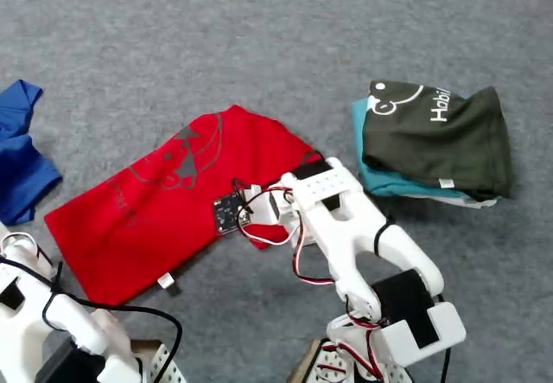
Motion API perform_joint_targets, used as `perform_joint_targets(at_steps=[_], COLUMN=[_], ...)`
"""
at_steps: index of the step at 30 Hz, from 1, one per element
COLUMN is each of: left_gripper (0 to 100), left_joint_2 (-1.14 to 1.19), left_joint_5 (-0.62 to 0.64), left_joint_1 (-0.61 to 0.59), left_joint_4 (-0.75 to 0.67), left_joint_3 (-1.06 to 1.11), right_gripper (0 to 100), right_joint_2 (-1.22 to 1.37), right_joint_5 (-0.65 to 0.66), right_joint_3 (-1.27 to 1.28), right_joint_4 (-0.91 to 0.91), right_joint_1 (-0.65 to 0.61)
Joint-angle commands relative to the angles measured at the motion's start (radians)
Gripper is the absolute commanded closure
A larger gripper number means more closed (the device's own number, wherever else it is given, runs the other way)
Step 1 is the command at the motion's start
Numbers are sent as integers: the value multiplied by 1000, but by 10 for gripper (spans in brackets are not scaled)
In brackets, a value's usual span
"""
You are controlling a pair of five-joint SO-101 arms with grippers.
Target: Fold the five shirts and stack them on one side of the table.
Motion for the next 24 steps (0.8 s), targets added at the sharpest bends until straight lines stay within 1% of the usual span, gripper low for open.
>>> perform_joint_targets(at_steps=[1, 7, 10, 12, 15, 17, 19, 22, 23, 24], left_gripper=[968, 968, 968, 968, 968, 968, 968, 968, 968, 968], left_joint_2=[-4, -2, -2, -2, -2, -2, -2, -2, -2, -2], left_joint_5=[-2, -2, -2, -2, -2, -2, -2, -2, -2, -2], left_joint_1=[3, 18, 18, 18, 17, 17, 17, 17, 17, 17], left_joint_4=[-14, -14, -14, -14, -14, -14, -14, -14, -14, -14], left_joint_3=[-6, -3, -3, -3, -3, -3, -3, -3, -3, -3], right_gripper=[853, 853, 843, 815, 811, 811, 811, 811, 811, 811], right_joint_2=[1, -222, -292, -294, -294, -280, -236, -119, -85, -56], right_joint_5=[14, 14, 14, 8, 8, 9, 9, 9, 9, 8], right_joint_3=[-15, -15, 16, 51, 120, 153, 153, 147, 127, 85], right_joint_4=[40, 123, 141, 104, -8, -44, -54, -130, -137, -106], right_joint_1=[16, 12, -31, -48, -51, -53, -53, -45, -45, -45])
